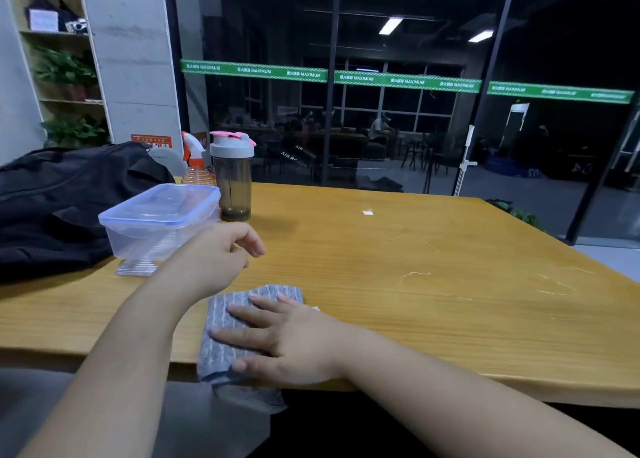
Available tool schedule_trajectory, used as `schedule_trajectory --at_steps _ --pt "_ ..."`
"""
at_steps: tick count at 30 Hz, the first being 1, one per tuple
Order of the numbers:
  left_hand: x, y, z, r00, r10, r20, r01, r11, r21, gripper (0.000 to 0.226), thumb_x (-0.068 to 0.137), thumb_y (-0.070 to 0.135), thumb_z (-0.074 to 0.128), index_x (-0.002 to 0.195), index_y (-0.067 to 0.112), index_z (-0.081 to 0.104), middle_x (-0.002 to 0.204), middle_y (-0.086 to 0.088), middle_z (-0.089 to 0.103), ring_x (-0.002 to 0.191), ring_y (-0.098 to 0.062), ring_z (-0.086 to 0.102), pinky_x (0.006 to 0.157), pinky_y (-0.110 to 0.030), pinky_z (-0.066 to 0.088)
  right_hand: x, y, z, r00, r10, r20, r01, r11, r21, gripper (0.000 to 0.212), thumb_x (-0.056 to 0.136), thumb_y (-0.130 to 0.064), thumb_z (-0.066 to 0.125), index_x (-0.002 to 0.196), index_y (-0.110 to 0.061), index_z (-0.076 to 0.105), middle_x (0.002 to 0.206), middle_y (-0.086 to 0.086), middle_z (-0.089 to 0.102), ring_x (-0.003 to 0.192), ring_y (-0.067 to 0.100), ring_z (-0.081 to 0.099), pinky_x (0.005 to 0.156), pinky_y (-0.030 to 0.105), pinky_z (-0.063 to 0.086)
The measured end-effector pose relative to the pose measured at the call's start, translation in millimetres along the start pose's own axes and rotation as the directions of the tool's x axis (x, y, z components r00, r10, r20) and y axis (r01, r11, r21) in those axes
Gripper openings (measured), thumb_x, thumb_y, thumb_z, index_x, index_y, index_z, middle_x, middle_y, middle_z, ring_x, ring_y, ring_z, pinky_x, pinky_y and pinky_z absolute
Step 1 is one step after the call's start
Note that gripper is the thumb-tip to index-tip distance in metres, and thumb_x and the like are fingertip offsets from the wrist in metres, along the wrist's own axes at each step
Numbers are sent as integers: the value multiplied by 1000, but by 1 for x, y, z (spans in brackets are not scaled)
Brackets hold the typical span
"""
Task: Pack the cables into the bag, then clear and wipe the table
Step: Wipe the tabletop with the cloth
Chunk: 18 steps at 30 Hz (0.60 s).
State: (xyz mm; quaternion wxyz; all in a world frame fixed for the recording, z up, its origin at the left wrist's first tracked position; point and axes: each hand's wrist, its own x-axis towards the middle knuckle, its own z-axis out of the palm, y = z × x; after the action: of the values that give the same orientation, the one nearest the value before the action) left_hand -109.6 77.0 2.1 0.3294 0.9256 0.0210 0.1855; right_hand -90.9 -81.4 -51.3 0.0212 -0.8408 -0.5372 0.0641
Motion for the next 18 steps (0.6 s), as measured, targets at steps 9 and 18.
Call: schedule_trajectory --at_steps 9,18 --pt "0 26 25 995 67 77 -65 997 -28 37 83 0 42 73 30 62 67 12 61 83 -23 65 72 -38 49 -66 42 0 982 187 11 -187 982 25 51 102 -47 19 151 -39 6 159 -13 -5 146 8 -11 118 33 -7" --pt "5 50 58 976 92 197 -96 995 11 36 85 3 44 71 32 60 67 12 60 64 -13 52 61 -26 43 -122 71 4 952 300 -66 -287 945 156 45 104 -36 25 149 -36 23 157 -20 12 144 -3 -2 119 26 -2"
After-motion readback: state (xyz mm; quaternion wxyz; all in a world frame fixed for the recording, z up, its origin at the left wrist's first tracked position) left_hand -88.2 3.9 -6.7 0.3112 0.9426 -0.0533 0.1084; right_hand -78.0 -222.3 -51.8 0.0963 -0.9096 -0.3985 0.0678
